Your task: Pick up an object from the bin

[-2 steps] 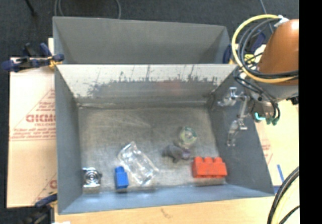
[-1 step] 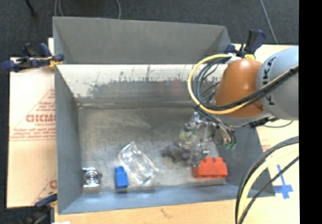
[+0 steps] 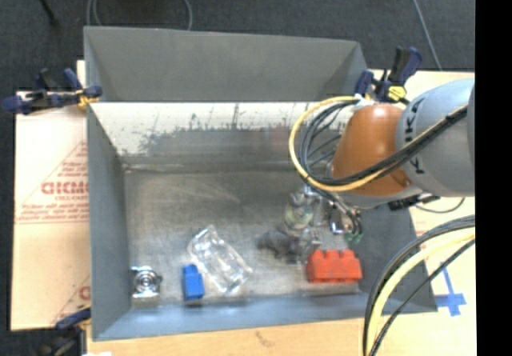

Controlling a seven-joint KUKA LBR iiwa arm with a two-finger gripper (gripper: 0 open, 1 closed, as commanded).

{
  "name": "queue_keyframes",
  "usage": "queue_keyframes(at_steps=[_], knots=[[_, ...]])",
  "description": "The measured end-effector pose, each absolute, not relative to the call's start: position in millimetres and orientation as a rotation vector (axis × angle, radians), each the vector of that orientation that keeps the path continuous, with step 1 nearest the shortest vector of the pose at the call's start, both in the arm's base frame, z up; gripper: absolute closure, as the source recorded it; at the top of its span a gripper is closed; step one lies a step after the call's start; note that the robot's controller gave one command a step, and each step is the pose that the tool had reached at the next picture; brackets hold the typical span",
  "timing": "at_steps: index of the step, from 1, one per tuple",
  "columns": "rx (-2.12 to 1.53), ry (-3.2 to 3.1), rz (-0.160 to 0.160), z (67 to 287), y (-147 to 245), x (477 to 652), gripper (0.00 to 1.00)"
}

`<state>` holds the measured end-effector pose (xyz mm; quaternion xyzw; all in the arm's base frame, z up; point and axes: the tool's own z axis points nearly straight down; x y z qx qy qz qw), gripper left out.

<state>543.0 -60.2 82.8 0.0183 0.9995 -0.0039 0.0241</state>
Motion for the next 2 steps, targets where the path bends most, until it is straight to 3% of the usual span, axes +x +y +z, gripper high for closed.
queue_keyframes(at_steps=[1, 2], knots=[[0.043, 3.096, -0.007, 85.9, -58.0, 543.9, 1.0], [-0.021, 3.106, -0.003, 86.6, -60.2, 546.3, 1.0]])
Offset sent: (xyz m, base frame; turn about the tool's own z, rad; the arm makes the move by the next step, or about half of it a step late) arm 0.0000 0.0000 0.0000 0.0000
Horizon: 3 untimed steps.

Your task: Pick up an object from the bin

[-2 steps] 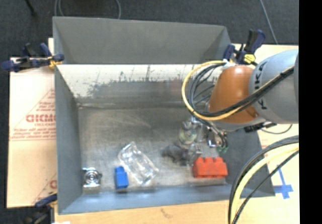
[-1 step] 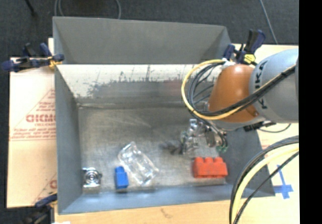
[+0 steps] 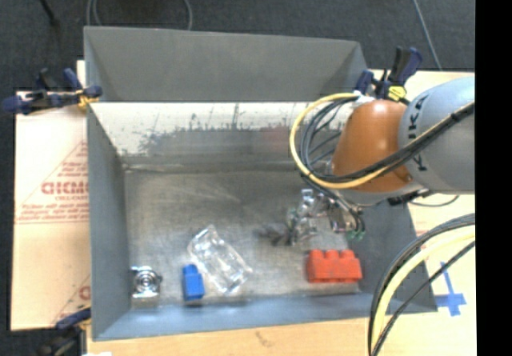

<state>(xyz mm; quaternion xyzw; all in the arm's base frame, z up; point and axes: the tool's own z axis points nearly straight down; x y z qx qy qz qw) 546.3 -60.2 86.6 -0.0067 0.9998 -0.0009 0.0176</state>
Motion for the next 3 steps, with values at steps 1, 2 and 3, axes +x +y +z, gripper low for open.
queue_keyframes(at_steps=[1, 2, 3], knots=[[-0.047, 3.109, -0.005, 87, -58, 544.8, 1.0], [-0.09, 3.129, -0.003, 144, -45, 558.9, 1.0], [-0.091, 3.137, -0.002, 140, -45, 556.4, 0.0]])
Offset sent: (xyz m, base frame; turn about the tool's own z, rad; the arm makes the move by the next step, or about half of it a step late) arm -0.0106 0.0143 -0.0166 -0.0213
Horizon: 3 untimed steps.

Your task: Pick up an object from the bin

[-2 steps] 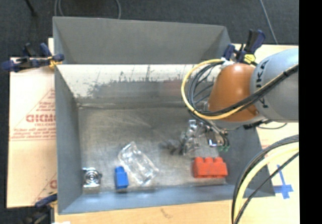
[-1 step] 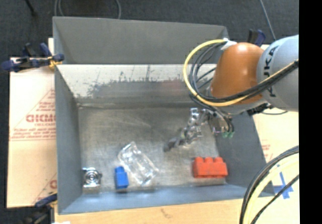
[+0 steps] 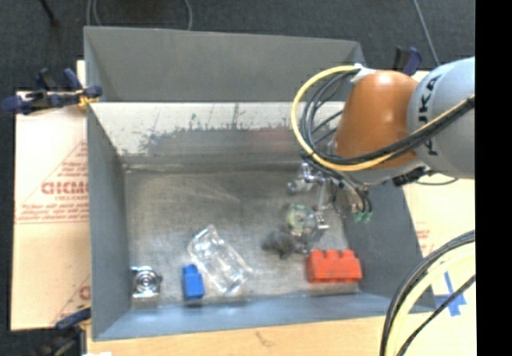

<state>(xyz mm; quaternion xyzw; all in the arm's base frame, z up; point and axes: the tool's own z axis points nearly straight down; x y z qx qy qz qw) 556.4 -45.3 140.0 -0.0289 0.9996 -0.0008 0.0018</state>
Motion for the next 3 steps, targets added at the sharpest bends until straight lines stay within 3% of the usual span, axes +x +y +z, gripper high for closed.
queue_keyframes(at_steps=[1, 2, 3], knots=[[-0.069, 3.131, -0.002, 71, -57, 563.6, 0.0], [-0.073, 3.133, -0.003, 74, -57, 563.8, 1.0], [-0.78, 3.033, -0.005, 215, -48, 582.4, 1.0]])
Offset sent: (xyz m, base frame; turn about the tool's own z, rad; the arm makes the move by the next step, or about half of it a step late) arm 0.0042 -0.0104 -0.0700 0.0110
